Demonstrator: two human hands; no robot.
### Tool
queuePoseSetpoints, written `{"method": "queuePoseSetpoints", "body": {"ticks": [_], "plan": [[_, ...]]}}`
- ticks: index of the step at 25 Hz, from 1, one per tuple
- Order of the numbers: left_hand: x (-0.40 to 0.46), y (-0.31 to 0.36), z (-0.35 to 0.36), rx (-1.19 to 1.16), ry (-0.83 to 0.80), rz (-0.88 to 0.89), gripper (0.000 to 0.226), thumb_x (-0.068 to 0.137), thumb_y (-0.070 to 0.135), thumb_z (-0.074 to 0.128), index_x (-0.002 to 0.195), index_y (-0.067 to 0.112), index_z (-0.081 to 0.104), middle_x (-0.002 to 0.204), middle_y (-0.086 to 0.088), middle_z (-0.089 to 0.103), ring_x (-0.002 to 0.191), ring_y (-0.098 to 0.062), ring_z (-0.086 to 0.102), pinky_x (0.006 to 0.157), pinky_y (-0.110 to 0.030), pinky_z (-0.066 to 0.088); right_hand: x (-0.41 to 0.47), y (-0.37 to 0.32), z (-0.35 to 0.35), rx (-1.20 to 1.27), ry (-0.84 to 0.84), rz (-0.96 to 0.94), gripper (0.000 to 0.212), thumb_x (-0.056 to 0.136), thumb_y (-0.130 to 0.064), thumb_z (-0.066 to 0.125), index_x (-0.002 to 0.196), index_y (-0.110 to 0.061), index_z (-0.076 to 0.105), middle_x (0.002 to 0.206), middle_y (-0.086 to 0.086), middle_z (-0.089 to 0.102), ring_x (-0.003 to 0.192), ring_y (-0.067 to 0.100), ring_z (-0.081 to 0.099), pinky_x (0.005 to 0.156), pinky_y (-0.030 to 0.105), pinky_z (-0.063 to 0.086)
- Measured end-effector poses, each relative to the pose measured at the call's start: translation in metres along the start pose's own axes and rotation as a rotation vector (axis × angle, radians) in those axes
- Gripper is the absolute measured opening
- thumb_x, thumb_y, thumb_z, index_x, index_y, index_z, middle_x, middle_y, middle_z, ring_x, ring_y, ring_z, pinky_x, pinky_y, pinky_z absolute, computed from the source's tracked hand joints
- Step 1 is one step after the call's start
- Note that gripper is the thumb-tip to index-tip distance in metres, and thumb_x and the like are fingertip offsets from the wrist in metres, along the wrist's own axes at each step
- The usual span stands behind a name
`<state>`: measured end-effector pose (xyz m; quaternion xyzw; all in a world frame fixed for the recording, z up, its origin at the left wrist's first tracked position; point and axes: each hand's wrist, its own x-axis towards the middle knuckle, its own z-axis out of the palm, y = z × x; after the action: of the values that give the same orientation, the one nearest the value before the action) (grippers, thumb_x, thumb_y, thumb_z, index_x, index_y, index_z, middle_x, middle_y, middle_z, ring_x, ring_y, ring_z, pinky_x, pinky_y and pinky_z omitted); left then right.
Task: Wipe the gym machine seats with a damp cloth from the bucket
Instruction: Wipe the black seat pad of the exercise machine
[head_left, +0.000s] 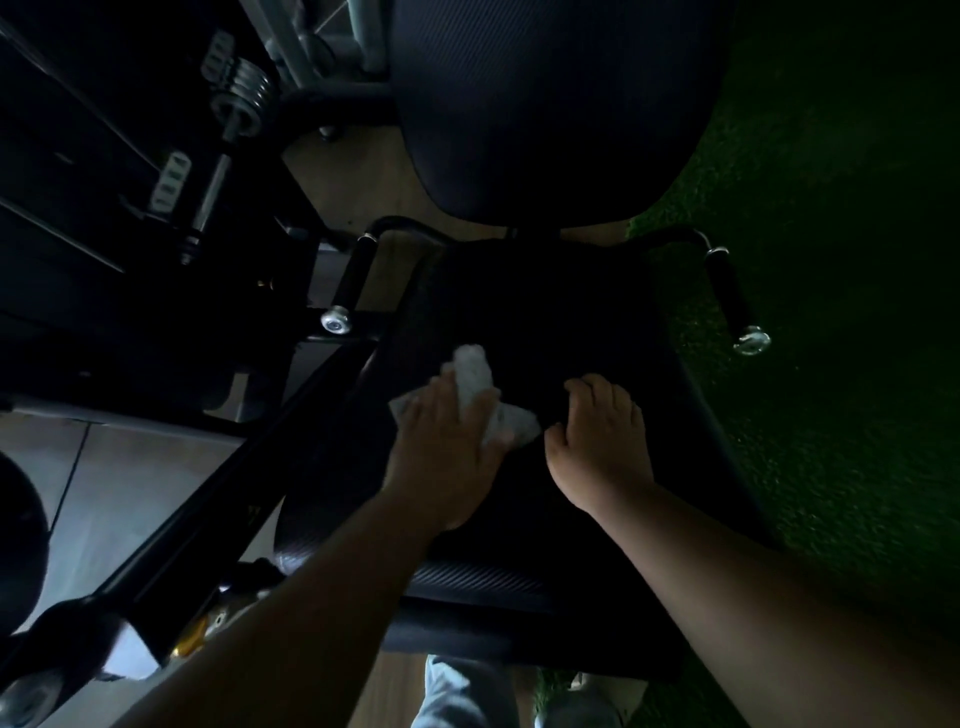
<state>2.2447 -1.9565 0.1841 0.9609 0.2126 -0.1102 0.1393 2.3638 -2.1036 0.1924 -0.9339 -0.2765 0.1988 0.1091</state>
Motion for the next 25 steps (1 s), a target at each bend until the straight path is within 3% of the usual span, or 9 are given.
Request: {"method": "queuePoseSetpoints", "body": {"ticks": [3, 5, 8, 11, 15, 19, 21, 25], "plan": [[-0.026, -0.014, 0.0, -0.026, -0.037, 0.111, 0.068, 0.095, 0.067, 0.014, 0.154, 0.034, 0.015, 0.165, -0.016, 0.005, 0.152, -0.026, 0.004, 0.121, -0.04, 0.004, -0.002, 0.005, 0.005, 0.008, 0.018, -0.008, 0.059, 0.09, -0.034, 0.049, 0.144, -0.013, 0.036, 0.147, 0.009, 0.036, 0.136, 0.029, 0.029, 0.113, 0.042, 0.023], [-0.026, -0.041, -0.005, -0.035, -0.024, 0.04, 0.071, 0.093, 0.07, 0.012, 0.154, 0.034, 0.01, 0.164, -0.017, 0.008, 0.152, -0.027, 0.006, 0.121, -0.041, 0.007, -0.002, 0.005, 0.008, 0.012, -0.017, -0.042, 0.063, 0.09, -0.04, 0.046, 0.147, -0.016, 0.032, 0.155, 0.009, 0.028, 0.142, 0.028, 0.022, 0.119, 0.042, 0.016], [0.01, -0.071, -0.012, -0.031, 0.005, -0.138, 0.07, 0.094, 0.068, 0.024, 0.152, 0.029, 0.016, 0.161, -0.023, 0.015, 0.148, -0.037, 0.018, 0.118, -0.052, 0.02, 0.001, 0.004, 0.013, -0.04, -0.058, -0.088, 0.072, 0.09, -0.056, 0.032, 0.152, -0.02, 0.023, 0.162, 0.006, 0.014, 0.149, 0.025, 0.01, 0.123, 0.041, 0.004], [0.074, -0.075, -0.017, -0.116, -0.001, -0.179, 0.068, 0.096, 0.06, 0.038, 0.153, 0.025, 0.02, 0.158, -0.023, 0.019, 0.145, -0.038, 0.023, 0.115, -0.055, 0.025, 0.001, 0.004, 0.017, -0.068, -0.028, -0.078, 0.077, 0.086, -0.061, 0.023, 0.152, -0.022, 0.022, 0.163, 0.006, 0.015, 0.149, 0.024, 0.01, 0.121, 0.04, 0.001], [0.115, -0.047, -0.013, 0.001, -0.099, 0.026, 0.069, 0.1, 0.057, 0.033, 0.157, 0.024, 0.013, 0.163, -0.024, 0.0, 0.15, -0.035, 0.003, 0.121, -0.047, 0.006, 0.002, 0.003, 0.02, -0.086, -0.001, -0.072, 0.077, 0.085, -0.062, 0.025, 0.151, -0.021, 0.028, 0.161, 0.006, 0.021, 0.148, 0.024, 0.014, 0.122, 0.04, 0.005], [0.049, -0.046, -0.005, -0.04, -0.091, 0.271, 0.071, 0.096, 0.068, 0.019, 0.156, 0.033, 0.006, 0.165, -0.013, -0.006, 0.152, -0.023, -0.006, 0.118, -0.034, -0.007, 0.001, 0.005, 0.018, -0.045, -0.005, -0.076, 0.074, 0.086, -0.055, 0.028, 0.15, -0.019, 0.029, 0.161, 0.006, 0.022, 0.148, 0.024, 0.016, 0.121, 0.039, 0.004], [0.029, -0.059, -0.006, -0.025, -0.096, 0.204, 0.075, 0.092, 0.074, 0.012, 0.156, 0.036, 0.003, 0.166, -0.011, -0.003, 0.151, -0.02, -0.007, 0.118, -0.035, -0.006, 0.002, 0.006, 0.019, -0.009, -0.002, -0.075, 0.072, 0.087, -0.05, 0.032, 0.151, -0.017, 0.029, 0.161, 0.006, 0.023, 0.148, 0.024, 0.015, 0.122, 0.038, 0.004], [0.071, -0.036, -0.007, 0.04, -0.088, -0.026, 0.074, 0.095, 0.067, 0.019, 0.157, 0.029, 0.006, 0.164, -0.021, -0.003, 0.151, -0.033, 0.0, 0.121, -0.046, 0.003, 0.002, 0.007, 0.021, 0.06, -0.002, -0.048, 0.074, 0.088, -0.049, 0.037, 0.153, -0.019, 0.02, 0.162, 0.003, 0.016, 0.149, 0.02, 0.007, 0.119, 0.032, -0.001]]}}
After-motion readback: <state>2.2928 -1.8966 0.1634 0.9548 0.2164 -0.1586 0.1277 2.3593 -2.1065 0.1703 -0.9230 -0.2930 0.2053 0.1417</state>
